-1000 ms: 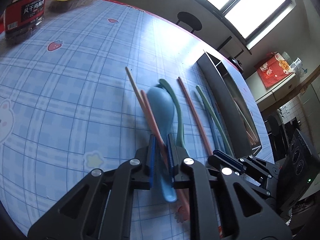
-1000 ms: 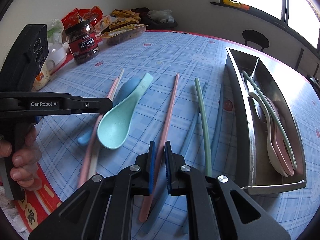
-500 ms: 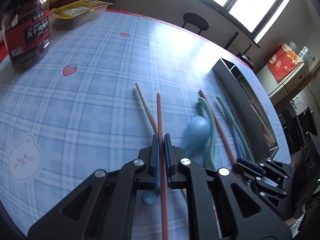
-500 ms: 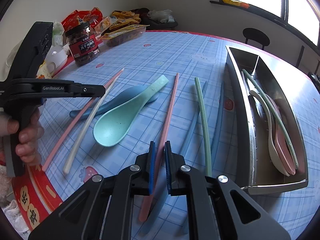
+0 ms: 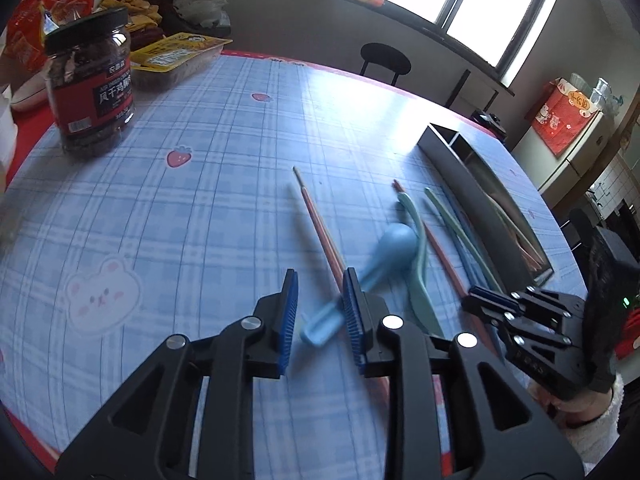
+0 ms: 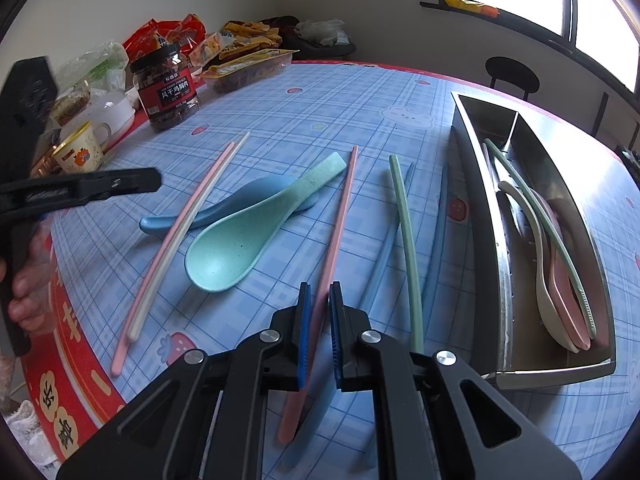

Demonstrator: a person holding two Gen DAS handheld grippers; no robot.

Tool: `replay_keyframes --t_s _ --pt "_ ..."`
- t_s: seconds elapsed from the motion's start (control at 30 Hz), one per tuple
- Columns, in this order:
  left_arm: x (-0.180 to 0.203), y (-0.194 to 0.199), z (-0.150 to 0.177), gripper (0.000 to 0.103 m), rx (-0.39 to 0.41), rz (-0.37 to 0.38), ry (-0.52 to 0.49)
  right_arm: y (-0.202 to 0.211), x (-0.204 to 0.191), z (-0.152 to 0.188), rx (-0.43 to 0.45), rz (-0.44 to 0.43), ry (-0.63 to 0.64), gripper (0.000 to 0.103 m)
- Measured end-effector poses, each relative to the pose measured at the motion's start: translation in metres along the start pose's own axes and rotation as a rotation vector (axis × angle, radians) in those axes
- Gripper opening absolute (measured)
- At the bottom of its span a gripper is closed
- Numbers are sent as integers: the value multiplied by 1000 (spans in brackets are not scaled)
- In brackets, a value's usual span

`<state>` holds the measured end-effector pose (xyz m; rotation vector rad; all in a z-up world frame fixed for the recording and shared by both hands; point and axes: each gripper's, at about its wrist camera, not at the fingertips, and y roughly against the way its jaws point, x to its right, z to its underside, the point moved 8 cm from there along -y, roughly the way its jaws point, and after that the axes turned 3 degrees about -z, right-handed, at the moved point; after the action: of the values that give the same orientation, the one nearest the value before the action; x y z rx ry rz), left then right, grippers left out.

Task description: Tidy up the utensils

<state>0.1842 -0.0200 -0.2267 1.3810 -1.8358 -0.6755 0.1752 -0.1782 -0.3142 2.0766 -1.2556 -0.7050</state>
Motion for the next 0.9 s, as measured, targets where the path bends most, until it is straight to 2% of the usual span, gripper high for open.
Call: replay_keyframes --t_s 0.1,0.27,0.4,0.9 --pt "11 6 19 24 -11 -1 -15 0 0 0 0 1 1 10" --pt "28 -3 48 24 -41 -76 -98 0 0 0 0 0 1 10" --pt "29 -6 49 24 -36 -57 -69 0 -1 0 0 -1 4 10" --pt "27 -9 44 27 -20 -170 -131 1 -1 0 0 -3 0 10"
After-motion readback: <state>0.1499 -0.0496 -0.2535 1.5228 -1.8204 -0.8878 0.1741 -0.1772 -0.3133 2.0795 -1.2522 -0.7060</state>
